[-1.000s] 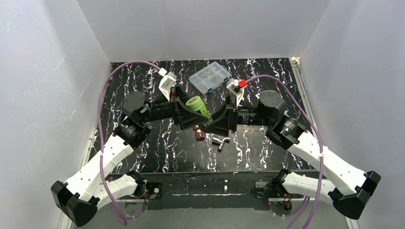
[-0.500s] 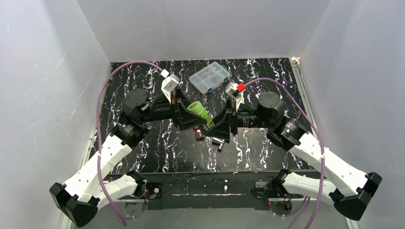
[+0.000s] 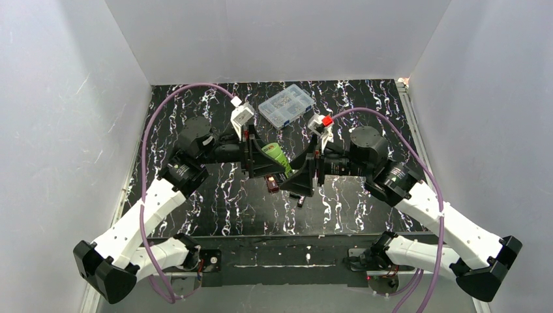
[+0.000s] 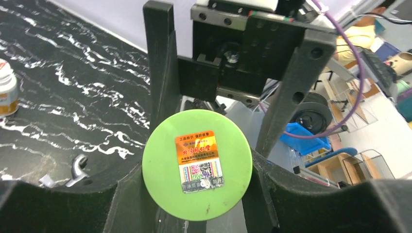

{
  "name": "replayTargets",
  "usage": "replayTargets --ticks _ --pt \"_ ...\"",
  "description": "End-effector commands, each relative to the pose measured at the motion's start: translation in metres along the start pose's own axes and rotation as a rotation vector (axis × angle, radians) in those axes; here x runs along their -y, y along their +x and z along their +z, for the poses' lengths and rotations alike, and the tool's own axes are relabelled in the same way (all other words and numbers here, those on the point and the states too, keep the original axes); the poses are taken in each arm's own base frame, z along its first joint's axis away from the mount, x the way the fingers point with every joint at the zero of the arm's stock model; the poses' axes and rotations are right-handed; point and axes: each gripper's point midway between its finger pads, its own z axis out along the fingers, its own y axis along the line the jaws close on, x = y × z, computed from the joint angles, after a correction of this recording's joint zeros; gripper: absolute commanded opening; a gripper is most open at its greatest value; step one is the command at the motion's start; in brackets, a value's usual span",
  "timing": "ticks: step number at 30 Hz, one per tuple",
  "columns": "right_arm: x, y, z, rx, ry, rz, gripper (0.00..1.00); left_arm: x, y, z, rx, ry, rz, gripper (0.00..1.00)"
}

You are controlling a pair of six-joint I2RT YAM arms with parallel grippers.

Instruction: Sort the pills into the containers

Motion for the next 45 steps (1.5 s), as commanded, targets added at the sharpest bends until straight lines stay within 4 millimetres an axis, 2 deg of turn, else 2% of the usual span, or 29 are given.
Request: replayTargets --ticks 1,5,9,12,14,17,20,23,26,32,37,45 --pt "0.030 -0.018 -0.004 0.072 0.199 0.015 0.98 -0.021 -0.008 -0.006 0.026 -0.157 0.046 0.00" --pt "0.066 -0.017 -0.020 0.119 0.413 0.081 0.98 -0.089 -0.005 -0.031 0.048 -0.540 0.050 0.00" --pt "0.104 -0.011 -0.049 0.166 0.647 0.173 0.98 -0.160 0.002 -0.067 0.058 -0.902 0.084 0.00" --pt "0.113 -0.009 -0.061 0.206 0.704 0.194 0.98 -0.211 0.007 -0.098 0.105 -1.166 0.091 0.00" --pt "0.120 -0.006 -0.067 0.213 0.743 0.205 0.98 -0.236 0.009 -0.108 0.139 -1.274 0.106 0.00" --pt "0.128 0.002 -0.071 0.195 0.784 0.224 0.98 -0.275 0.015 -0.117 0.156 -1.418 0.112 0.00" --pt "0.129 0.006 -0.071 0.192 0.786 0.228 0.98 -0.306 0.024 -0.117 0.146 -1.492 0.111 0.00" --pt "0.130 0.008 -0.075 0.194 0.798 0.221 0.98 -0.329 0.026 -0.114 0.142 -1.534 0.136 0.00" --pt "0.132 0.011 -0.078 0.193 0.808 0.214 0.98 -0.349 0.036 -0.112 0.119 -1.552 0.128 0.00" --pt "0.134 0.016 -0.075 0.178 0.799 0.213 0.98 -0.371 0.063 -0.112 0.104 -1.545 0.073 0.00" --pt "0.137 0.020 -0.070 0.161 0.791 0.219 0.98 -0.375 0.076 -0.114 0.113 -1.527 0.066 0.06" --pt "0.138 0.022 -0.065 0.147 0.777 0.222 0.98 -0.375 0.088 -0.114 0.082 -1.510 0.067 0.27"
